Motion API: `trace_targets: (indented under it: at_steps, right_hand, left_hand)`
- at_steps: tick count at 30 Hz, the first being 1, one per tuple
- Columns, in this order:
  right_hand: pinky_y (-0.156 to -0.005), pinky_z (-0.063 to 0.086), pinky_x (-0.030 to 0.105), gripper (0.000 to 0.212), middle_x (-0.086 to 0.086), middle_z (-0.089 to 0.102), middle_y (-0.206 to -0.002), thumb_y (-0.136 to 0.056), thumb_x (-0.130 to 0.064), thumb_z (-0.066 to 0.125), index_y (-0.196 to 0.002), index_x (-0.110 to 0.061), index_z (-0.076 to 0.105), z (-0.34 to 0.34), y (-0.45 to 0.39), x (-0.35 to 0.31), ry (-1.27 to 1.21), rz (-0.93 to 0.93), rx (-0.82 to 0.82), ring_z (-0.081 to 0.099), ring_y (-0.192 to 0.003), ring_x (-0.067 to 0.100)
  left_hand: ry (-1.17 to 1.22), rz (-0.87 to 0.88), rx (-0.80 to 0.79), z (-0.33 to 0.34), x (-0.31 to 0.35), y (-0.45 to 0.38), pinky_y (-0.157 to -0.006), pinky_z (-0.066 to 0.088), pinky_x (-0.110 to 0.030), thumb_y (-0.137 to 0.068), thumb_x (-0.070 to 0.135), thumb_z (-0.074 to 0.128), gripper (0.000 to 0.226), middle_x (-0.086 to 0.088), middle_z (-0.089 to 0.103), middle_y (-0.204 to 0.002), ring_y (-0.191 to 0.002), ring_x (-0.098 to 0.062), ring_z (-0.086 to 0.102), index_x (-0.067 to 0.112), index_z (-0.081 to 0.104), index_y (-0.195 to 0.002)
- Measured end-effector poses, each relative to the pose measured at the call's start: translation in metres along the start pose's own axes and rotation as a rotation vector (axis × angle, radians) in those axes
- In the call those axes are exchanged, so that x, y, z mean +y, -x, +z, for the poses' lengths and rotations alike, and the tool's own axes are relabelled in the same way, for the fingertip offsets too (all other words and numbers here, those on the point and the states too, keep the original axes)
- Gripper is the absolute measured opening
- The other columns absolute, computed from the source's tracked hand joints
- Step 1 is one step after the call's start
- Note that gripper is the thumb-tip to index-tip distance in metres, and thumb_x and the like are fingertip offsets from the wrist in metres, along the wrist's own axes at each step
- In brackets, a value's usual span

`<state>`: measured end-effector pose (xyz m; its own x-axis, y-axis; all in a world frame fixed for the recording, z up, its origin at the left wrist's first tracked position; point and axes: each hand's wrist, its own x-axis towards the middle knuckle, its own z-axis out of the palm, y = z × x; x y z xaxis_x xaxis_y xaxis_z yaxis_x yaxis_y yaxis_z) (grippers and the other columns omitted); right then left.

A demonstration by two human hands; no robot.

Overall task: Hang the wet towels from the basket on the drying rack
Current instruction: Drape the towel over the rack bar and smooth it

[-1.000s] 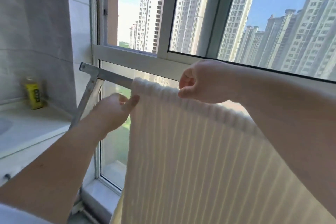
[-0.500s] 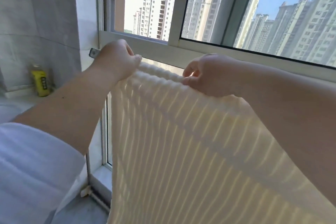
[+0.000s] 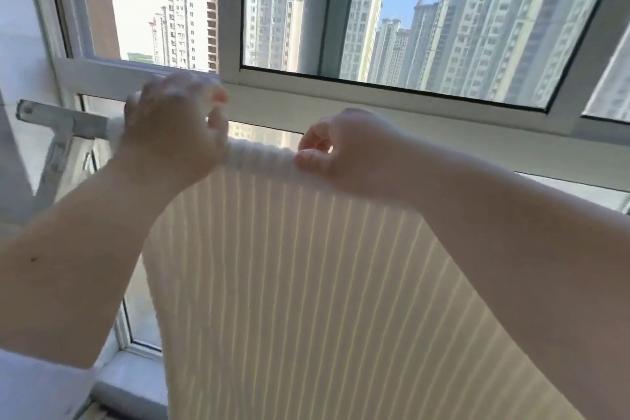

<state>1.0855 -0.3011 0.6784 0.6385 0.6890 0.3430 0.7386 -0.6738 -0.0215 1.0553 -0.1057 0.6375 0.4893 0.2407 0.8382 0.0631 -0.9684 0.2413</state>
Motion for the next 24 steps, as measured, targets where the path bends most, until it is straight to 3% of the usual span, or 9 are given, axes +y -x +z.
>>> trace_targets:
  at_steps: [4,7,11,13,15,18,20,24]
  right_hand:
    - [-0.074,0.043,0.026,0.030,-0.003,0.065,-0.107,-0.092,-0.041,0.051,-0.105,-0.019,0.067,-0.003,0.018,0.012,0.003,0.056,0.030,0.054,-0.088,0.013]
    - [-0.076,0.048,0.031,0.033,-0.004,0.064,-0.098,-0.093,-0.043,0.048,-0.104,-0.018,0.067,-0.002,0.037,0.025,0.034,0.097,0.004,0.057,-0.089,0.017]
    - [-0.073,0.045,0.033,0.037,-0.009,0.057,-0.093,-0.091,-0.055,0.043,-0.111,-0.027,0.057,-0.004,0.073,0.045,0.128,0.205,-0.066,0.053,-0.087,0.015]
    - [-0.075,0.045,0.034,0.036,-0.008,0.060,-0.097,-0.089,-0.057,0.045,-0.111,-0.029,0.056,-0.006,0.086,0.052,0.161,0.220,-0.007,0.056,-0.092,0.016]
    - [-0.087,0.044,0.037,0.038,-0.005,0.060,-0.109,-0.088,-0.053,0.050,-0.118,-0.030,0.055,-0.002,0.093,0.051,0.162,0.175,0.118,0.055,-0.105,0.019]
    - [-0.094,0.043,0.044,0.040,0.001,0.064,-0.113,-0.085,-0.042,0.056,-0.118,-0.021,0.063,0.015,0.091,0.032,0.095,0.000,0.379,0.057,-0.107,0.025]
    - [-0.090,0.047,0.046,0.032,0.006,0.068,-0.105,-0.081,-0.031,0.061,-0.106,-0.013,0.070,0.027,0.088,0.022,0.024,-0.139,0.509,0.061,-0.100,0.030]
    - [-0.084,0.049,0.039,0.015,0.013,0.068,-0.091,-0.080,-0.009,0.063,-0.090,-0.001,0.072,0.075,0.084,0.013,-0.153,-0.419,0.476,0.063,-0.088,0.033]
  left_hand:
    - [0.163,0.233,-0.251,0.017,0.041,0.007,-0.076,0.044,-0.037,-0.082,0.056,0.023,0.051,-0.001,0.064,-0.084,-0.087,-0.029,0.057,0.024,0.062,-0.081]
    - [0.065,0.223,-0.310,0.022,0.032,0.007,-0.062,0.046,-0.038,-0.081,0.068,0.008,0.062,0.002,0.045,-0.050,-0.059,-0.030,0.050,0.024,0.045,-0.057]
    - [0.068,0.148,-0.402,0.021,0.031,0.008,-0.063,0.052,-0.046,-0.071,0.075,0.006,0.071,-0.006,0.038,-0.040,-0.046,-0.028,0.042,0.018,0.041,-0.046]
    - [0.065,0.132,-0.432,0.021,0.037,0.007,-0.066,0.053,-0.048,-0.066,0.073,0.006,0.077,-0.008,0.039,-0.042,-0.048,-0.027,0.041,0.008,0.043,-0.048]
    - [0.088,0.170,-0.306,0.020,0.045,0.008,-0.068,0.052,-0.052,-0.075,0.066,0.011,0.073,-0.011,0.047,-0.050,-0.053,-0.030,0.046,0.007,0.050,-0.055]
    - [0.222,0.247,-0.055,0.022,0.055,0.027,-0.085,0.044,-0.061,-0.092,0.051,0.027,0.048,-0.016,0.064,-0.092,-0.089,-0.040,0.059,0.015,0.060,-0.090]
    - [0.345,0.283,0.085,0.023,0.063,0.043,-0.096,0.040,-0.057,-0.095,0.044,0.038,0.033,-0.011,0.062,-0.115,-0.110,-0.036,0.055,0.021,0.060,-0.105]
    - [0.351,0.280,0.149,0.027,0.054,0.092,-0.099,0.039,-0.041,-0.095,0.025,0.048,0.028,-0.014,0.061,-0.115,-0.110,-0.034,0.054,0.006,0.067,-0.099]
